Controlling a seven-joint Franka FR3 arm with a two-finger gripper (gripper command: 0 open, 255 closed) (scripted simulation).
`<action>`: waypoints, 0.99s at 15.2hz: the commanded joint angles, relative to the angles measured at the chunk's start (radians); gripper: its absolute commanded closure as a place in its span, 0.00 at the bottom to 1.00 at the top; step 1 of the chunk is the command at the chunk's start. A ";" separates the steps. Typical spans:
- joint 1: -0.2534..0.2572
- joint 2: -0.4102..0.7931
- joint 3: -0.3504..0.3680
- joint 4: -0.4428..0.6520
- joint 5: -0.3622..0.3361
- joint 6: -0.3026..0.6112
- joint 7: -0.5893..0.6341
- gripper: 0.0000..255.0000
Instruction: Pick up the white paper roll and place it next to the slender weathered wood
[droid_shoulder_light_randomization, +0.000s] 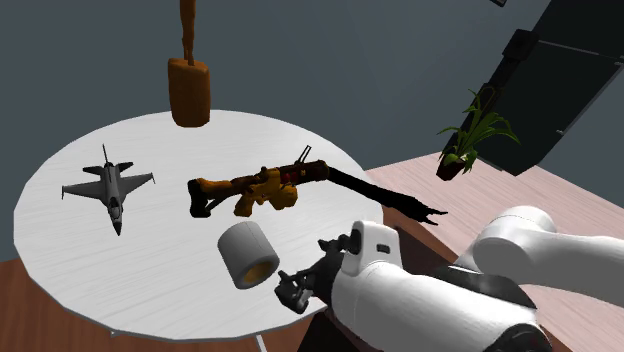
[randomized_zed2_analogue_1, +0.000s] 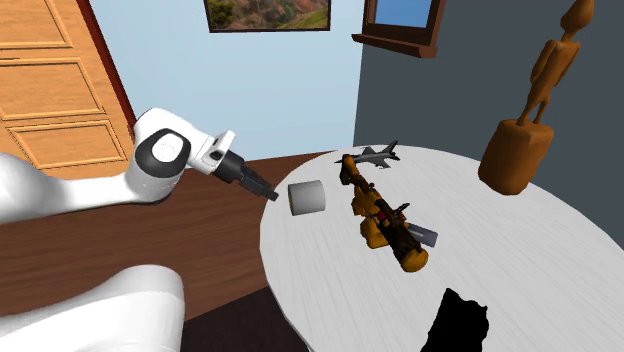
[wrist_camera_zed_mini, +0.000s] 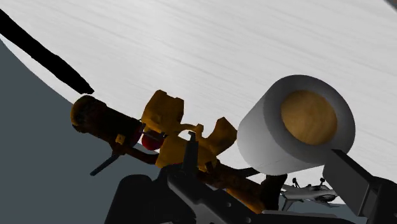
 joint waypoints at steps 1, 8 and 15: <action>-0.072 -0.037 0.102 0.053 0.000 0.024 0.070 0.00; -0.319 -0.256 0.337 0.316 -0.020 0.022 0.274 0.00; -0.398 -0.290 0.378 0.333 -0.007 0.089 0.283 0.00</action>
